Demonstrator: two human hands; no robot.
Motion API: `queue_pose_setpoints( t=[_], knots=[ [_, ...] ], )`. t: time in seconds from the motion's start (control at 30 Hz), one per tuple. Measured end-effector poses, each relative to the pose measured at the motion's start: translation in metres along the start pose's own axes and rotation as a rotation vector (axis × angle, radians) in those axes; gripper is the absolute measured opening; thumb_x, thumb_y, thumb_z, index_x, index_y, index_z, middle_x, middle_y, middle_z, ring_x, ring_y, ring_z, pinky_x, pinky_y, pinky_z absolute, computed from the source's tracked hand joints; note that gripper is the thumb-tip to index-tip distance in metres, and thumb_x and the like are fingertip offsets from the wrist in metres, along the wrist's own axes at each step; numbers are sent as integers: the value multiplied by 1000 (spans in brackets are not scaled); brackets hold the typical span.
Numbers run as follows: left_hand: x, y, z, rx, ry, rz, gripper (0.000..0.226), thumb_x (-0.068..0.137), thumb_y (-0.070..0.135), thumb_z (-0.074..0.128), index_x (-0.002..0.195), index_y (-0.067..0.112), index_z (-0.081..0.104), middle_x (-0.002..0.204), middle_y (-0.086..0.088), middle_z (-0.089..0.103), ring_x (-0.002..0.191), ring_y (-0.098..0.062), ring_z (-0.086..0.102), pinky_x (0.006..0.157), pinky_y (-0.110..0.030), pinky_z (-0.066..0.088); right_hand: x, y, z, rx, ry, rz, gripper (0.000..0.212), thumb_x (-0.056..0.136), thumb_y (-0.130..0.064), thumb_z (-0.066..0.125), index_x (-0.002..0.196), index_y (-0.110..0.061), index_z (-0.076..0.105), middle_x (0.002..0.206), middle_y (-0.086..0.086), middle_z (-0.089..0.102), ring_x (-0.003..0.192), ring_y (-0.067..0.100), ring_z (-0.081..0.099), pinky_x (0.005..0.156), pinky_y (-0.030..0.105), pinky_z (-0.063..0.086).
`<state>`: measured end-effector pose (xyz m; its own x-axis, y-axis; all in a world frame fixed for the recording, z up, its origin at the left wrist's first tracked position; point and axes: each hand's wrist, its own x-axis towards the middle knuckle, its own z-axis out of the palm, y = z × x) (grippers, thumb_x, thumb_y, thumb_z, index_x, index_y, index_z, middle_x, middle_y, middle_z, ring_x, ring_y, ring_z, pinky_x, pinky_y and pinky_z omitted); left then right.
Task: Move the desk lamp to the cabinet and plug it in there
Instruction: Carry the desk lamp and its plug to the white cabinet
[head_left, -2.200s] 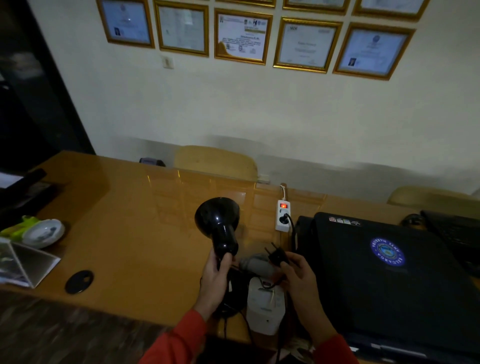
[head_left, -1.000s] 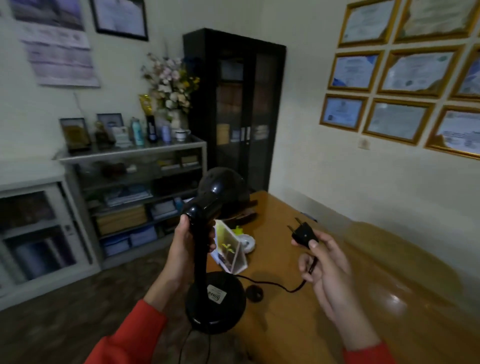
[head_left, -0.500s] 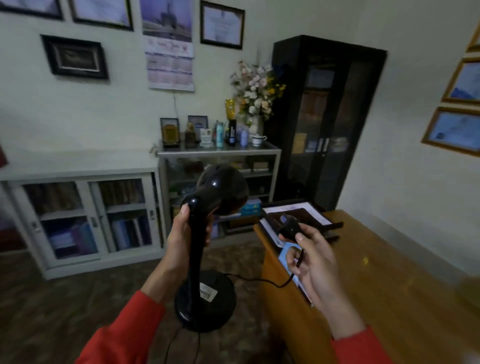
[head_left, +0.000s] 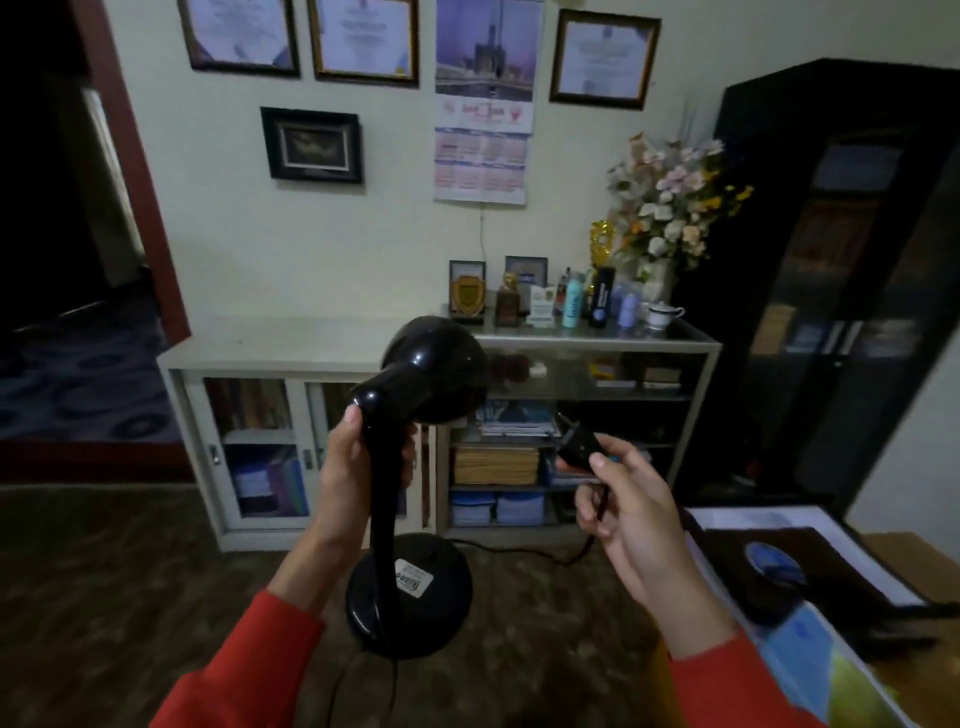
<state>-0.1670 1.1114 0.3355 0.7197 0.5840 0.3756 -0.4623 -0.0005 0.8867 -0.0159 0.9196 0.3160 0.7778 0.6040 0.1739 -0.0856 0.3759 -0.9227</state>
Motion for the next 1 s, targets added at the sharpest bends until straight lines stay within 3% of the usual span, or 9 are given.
queue_pose_setpoints(
  t=[0.13, 0.53, 0.73, 1.0],
  knots=[
    [54, -10, -30, 62, 50, 69, 51, 86, 50, 27, 105, 12, 55, 72, -4, 54, 60, -13, 50, 49, -23, 44, 68, 19, 23, -9, -48, 11, 16, 95, -14, 48, 102, -21, 61, 86, 6, 75, 44, 10, 48, 35, 18, 29],
    [195, -57, -154, 89, 173, 4, 69, 84, 60, 26, 113, 7, 57, 70, -1, 58, 59, -13, 51, 50, -25, 44, 242, 94, 117, -30, -174, 56, 17, 95, -13, 47, 102, -20, 60, 85, 6, 75, 44, 8, 46, 36, 17, 28],
    [280, -67, -228, 48, 150, -15, 71, 83, 55, 28, 119, -2, 51, 77, -6, 53, 60, -11, 50, 48, -22, 43, 328, 135, 176, -6, -142, 67, 18, 95, -11, 45, 104, -17, 59, 81, 6, 75, 44, 8, 46, 36, 17, 28],
    [385, -77, -309, 46, 145, -10, 58, 84, 50, 28, 110, 6, 54, 78, -5, 55, 60, -7, 52, 49, -19, 43, 426, 175, 236, 7, -79, 50, 17, 95, -12, 46, 106, -18, 58, 84, 7, 76, 44, 7, 47, 35, 16, 29]
  ],
)
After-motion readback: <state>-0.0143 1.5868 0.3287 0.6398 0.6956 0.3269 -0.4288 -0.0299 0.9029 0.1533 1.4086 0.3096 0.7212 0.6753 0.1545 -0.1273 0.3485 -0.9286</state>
